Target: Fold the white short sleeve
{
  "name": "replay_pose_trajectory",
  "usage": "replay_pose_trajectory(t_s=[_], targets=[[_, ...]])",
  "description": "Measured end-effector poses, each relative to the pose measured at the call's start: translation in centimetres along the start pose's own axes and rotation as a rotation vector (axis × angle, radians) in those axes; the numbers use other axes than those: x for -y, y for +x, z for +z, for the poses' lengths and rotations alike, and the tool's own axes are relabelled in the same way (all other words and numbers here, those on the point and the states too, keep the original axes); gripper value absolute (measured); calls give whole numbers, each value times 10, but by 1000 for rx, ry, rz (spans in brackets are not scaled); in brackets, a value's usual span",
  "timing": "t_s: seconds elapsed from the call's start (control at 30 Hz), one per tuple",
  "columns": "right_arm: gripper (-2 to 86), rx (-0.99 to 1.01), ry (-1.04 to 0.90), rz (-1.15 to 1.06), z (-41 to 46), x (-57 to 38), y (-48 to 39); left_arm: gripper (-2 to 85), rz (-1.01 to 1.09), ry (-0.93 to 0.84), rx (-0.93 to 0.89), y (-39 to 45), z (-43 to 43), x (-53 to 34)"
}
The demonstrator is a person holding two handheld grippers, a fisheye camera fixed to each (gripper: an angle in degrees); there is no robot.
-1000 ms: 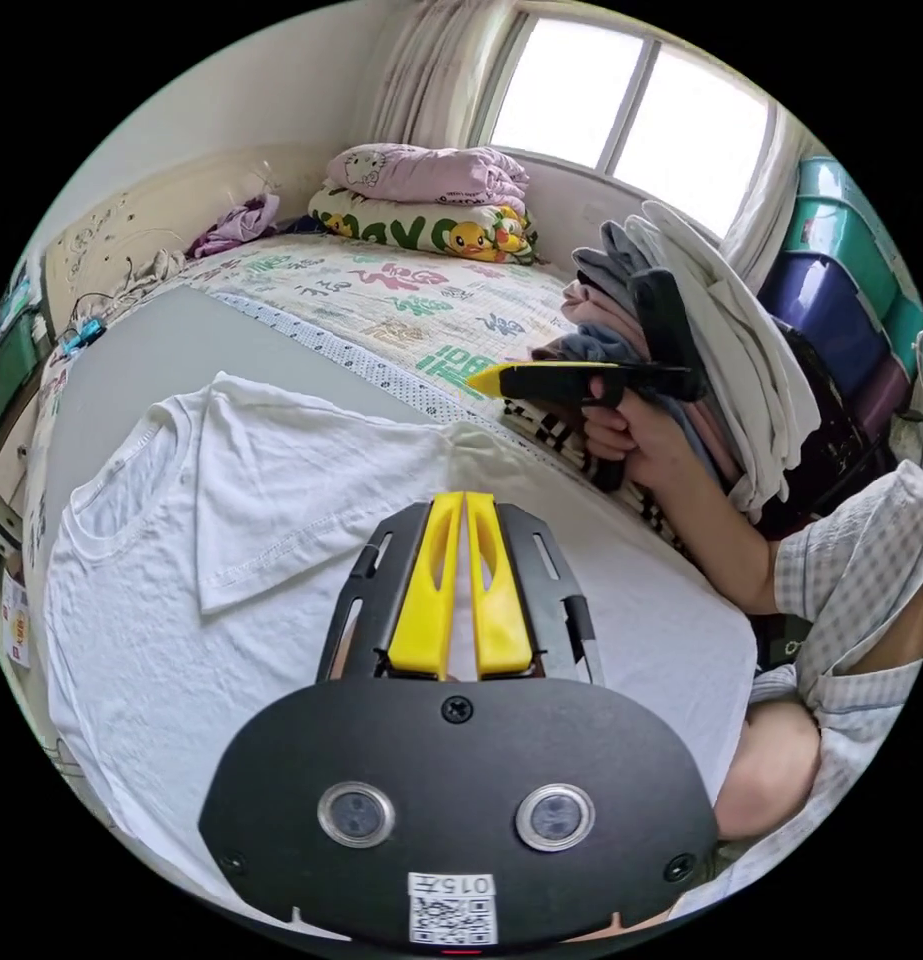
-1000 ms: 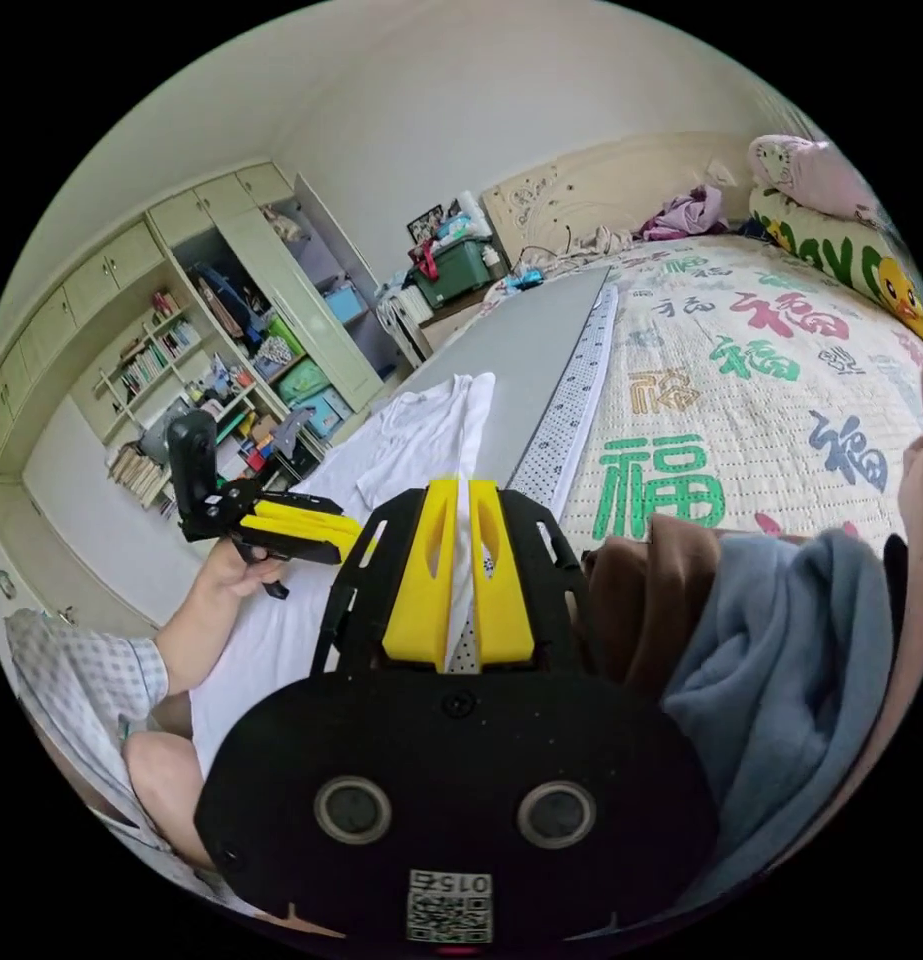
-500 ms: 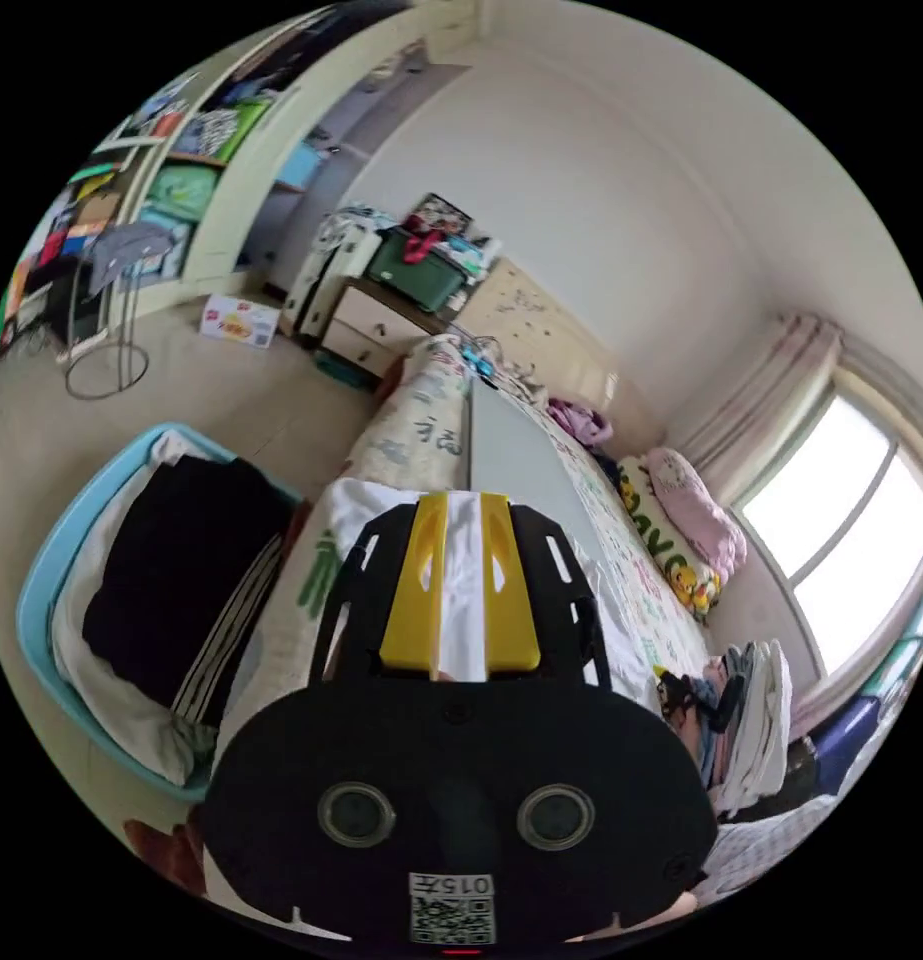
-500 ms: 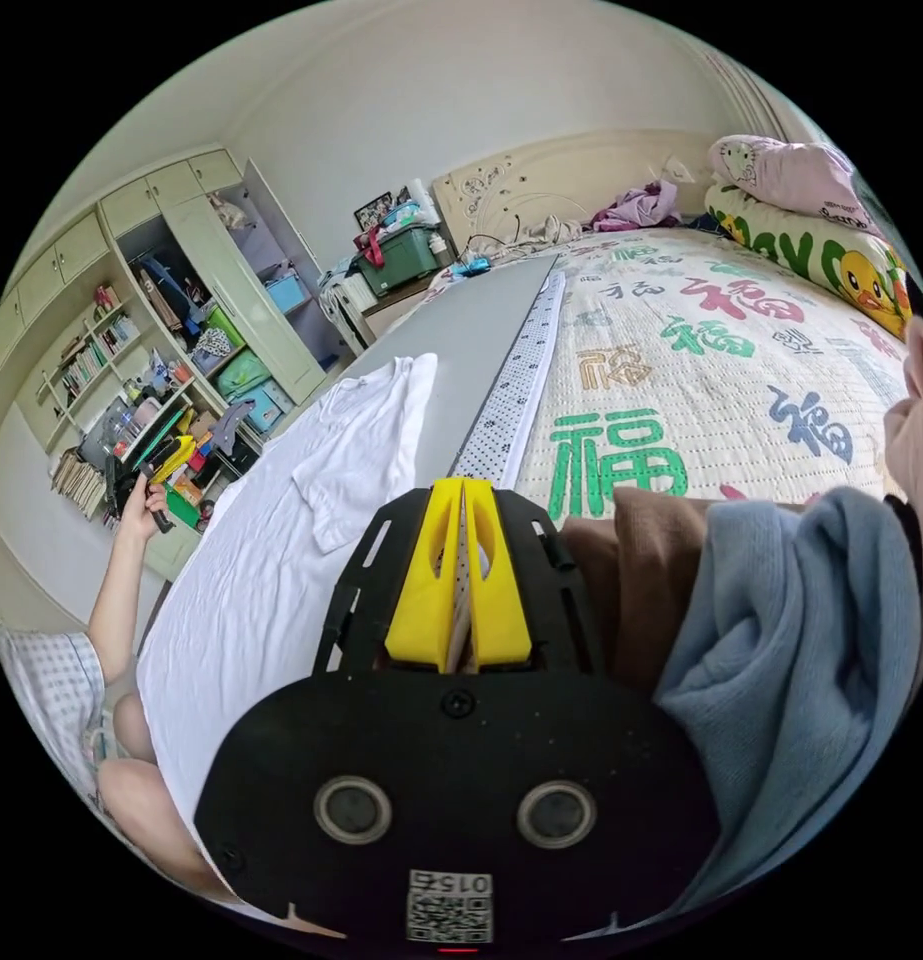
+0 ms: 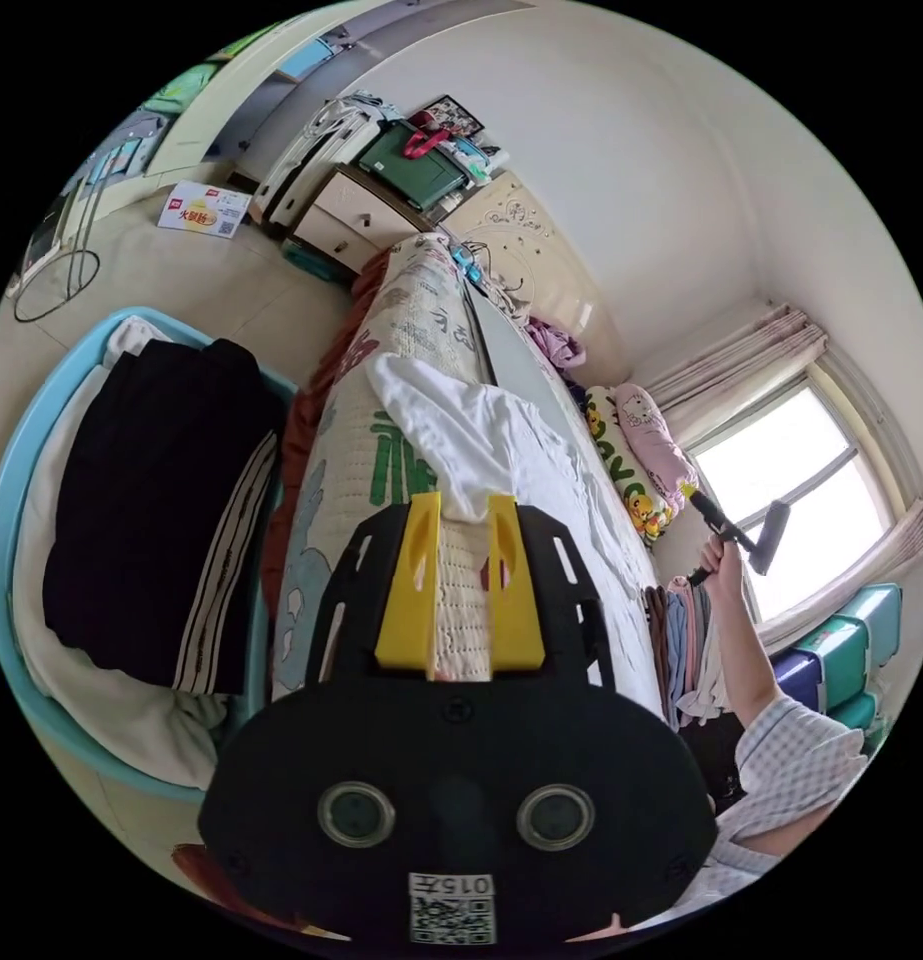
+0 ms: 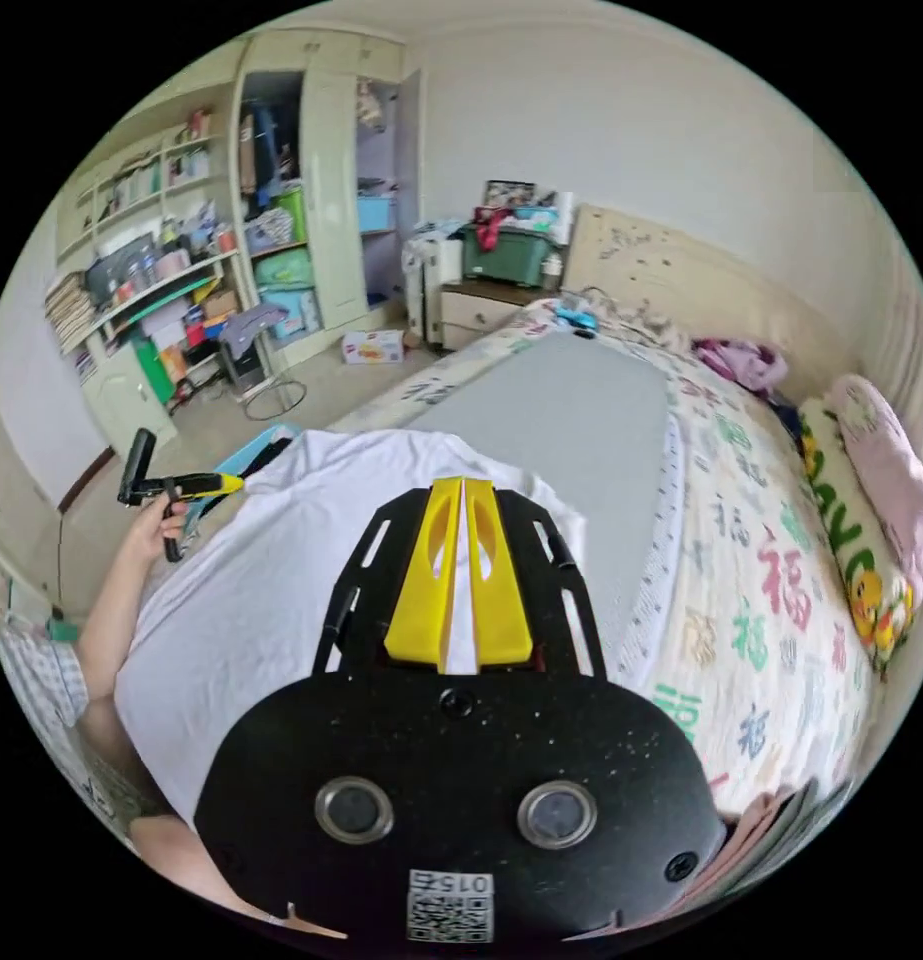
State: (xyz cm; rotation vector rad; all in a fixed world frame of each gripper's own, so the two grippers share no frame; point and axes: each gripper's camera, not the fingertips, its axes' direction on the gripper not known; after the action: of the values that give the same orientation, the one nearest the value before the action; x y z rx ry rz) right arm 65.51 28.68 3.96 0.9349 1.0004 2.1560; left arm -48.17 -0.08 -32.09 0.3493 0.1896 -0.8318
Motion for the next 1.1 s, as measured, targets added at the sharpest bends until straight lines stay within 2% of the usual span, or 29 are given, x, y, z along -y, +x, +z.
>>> replay_pose_trajectory(t_s=[0.03,0.1,0.17,0.33,0.53,0.63,0.7,0.83,0.97,1.1], targets=[[20,38,-33,-45,25,16,-20,75,2,-23,9,0,1,3],[44,181,-168,-189,134,70,-100,75,33,-49,48,7,1,7],[60,185,-283,-270,221,95,-158,75,68,-69,103,17,0,11],[94,-68,-424,-370,437,96,-264,50,33,-64,91,11,-11,13],[89,-250,-539,-371,568,61,-274,7,9,-62,92,11,-21,12],[66,-294,-573,-377,598,48,-273,-1,31,-66,122,20,-23,10],[9,-335,-574,-397,617,33,-271,-3,33,-65,122,22,-26,8],[-8,-301,-513,-363,620,27,-255,-5,40,-57,118,28,-31,2],[-10,-276,-419,-311,601,34,-229,-6,51,-32,122,38,-38,-6],[-10,-168,-299,-241,541,47,-192,-6,87,9,129,51,-49,-12]])
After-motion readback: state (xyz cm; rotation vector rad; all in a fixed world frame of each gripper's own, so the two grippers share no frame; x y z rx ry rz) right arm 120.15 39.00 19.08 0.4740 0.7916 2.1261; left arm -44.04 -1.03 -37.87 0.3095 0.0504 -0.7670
